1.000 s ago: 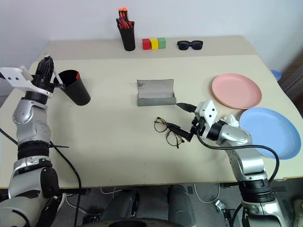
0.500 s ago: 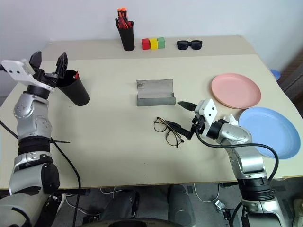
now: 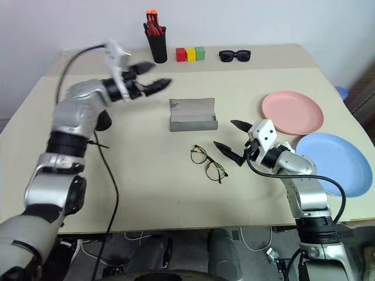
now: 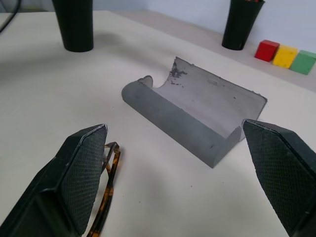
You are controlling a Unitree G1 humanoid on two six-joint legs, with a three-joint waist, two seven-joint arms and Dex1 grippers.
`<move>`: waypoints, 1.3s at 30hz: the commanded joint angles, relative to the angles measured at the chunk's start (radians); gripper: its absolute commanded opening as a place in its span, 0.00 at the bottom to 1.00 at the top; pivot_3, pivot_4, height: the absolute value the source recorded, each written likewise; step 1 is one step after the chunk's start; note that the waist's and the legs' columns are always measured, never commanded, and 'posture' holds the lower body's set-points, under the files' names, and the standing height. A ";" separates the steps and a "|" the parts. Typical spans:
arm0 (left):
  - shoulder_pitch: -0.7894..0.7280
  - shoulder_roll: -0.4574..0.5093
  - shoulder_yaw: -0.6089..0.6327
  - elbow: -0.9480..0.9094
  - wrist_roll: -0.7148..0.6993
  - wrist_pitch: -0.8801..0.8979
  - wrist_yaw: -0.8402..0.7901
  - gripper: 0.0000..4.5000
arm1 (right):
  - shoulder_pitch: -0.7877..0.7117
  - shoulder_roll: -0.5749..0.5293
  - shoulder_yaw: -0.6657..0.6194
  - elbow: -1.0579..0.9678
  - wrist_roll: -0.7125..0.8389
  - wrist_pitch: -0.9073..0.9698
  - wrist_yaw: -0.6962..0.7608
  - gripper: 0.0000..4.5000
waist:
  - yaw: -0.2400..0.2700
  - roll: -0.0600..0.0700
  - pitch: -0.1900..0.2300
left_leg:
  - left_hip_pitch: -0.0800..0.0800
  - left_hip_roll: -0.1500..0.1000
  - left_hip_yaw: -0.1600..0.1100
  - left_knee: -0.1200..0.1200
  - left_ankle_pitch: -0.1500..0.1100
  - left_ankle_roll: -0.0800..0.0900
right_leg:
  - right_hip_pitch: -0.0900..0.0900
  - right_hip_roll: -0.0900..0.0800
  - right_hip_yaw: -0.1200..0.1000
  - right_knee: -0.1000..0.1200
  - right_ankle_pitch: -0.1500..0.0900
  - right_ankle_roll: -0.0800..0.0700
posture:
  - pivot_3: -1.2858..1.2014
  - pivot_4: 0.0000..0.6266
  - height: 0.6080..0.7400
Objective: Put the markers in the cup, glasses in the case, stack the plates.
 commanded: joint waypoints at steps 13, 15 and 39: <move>-0.138 -0.228 -0.086 0.510 0.231 -0.122 0.010 0.99 | 0.108 0.022 -0.042 -0.137 0.002 -0.017 -0.092 1.00 | 0.000 0.000 0.000 | 0.000 0.000 0.000 0.000 -0.001 0.001 | -0.001 0.000 0.000 0.000 0.000 0.000 | 0.52 0.24 1.00; -0.134 -0.236 -0.093 0.528 0.255 -0.134 -0.002 0.99 | 0.114 0.022 -0.041 -0.145 0.004 -0.014 -0.097 1.00 | 0.000 0.000 0.000 | 0.000 0.000 0.001 0.000 -0.001 0.001 | -0.001 0.000 0.000 0.000 0.000 0.000 | 0.52 0.24 1.00; -0.050 -0.012 -0.107 0.356 0.293 -0.120 -0.453 0.01 | 0.111 0.030 -0.023 -0.137 -0.003 -0.026 -0.102 1.00 | -0.010 0.000 0.000 | 0.001 0.000 0.001 0.000 -0.001 0.001 | -0.001 0.000 0.000 0.001 0.000 0.000 | 0.52 0.24 1.00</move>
